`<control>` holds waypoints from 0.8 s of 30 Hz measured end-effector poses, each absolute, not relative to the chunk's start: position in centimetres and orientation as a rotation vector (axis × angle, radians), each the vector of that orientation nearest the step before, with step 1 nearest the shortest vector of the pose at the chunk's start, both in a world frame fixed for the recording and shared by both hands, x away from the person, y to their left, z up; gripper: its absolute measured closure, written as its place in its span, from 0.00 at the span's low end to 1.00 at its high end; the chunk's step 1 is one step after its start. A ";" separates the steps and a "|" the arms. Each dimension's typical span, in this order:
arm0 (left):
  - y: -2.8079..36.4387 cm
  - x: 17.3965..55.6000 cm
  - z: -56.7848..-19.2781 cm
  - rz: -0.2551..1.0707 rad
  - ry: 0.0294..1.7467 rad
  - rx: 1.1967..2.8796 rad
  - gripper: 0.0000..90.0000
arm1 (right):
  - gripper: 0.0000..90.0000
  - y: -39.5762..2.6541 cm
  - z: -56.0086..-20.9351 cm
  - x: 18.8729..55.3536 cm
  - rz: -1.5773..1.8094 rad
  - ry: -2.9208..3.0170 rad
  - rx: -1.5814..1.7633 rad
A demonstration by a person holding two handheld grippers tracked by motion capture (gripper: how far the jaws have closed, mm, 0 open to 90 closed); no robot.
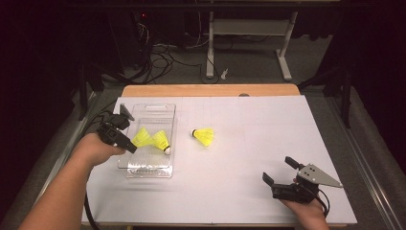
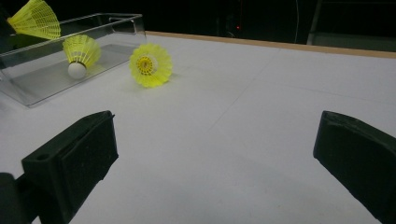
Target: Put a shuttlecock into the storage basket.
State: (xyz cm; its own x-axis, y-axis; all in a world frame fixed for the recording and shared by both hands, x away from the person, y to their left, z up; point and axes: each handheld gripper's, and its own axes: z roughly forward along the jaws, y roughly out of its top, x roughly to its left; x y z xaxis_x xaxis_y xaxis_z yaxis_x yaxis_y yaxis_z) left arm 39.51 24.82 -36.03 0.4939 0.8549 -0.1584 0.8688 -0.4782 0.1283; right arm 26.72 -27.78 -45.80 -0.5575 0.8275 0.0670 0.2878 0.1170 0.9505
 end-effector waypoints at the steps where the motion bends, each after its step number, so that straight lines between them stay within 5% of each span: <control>1: 24.8 39.5 -36.1 -0.105 1.491 2.545 0.70 | 0.00 -27.8 -45.8 26.7 1.449 1.912 1.076; 24: 24.2 40.4 -38.4 -0.110 1.529 2.578 0.70 | 0.00 -27.8 -45.8 26.7 1.451 1.912 1.077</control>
State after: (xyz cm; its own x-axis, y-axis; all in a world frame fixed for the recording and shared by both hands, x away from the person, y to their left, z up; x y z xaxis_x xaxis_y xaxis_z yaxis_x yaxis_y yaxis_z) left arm 40.36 24.23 -38.35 0.4802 0.8667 -0.1354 0.8771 -0.4727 0.0848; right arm 26.74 -27.83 -45.83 -0.5585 0.8267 0.0673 0.2871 0.1166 0.9508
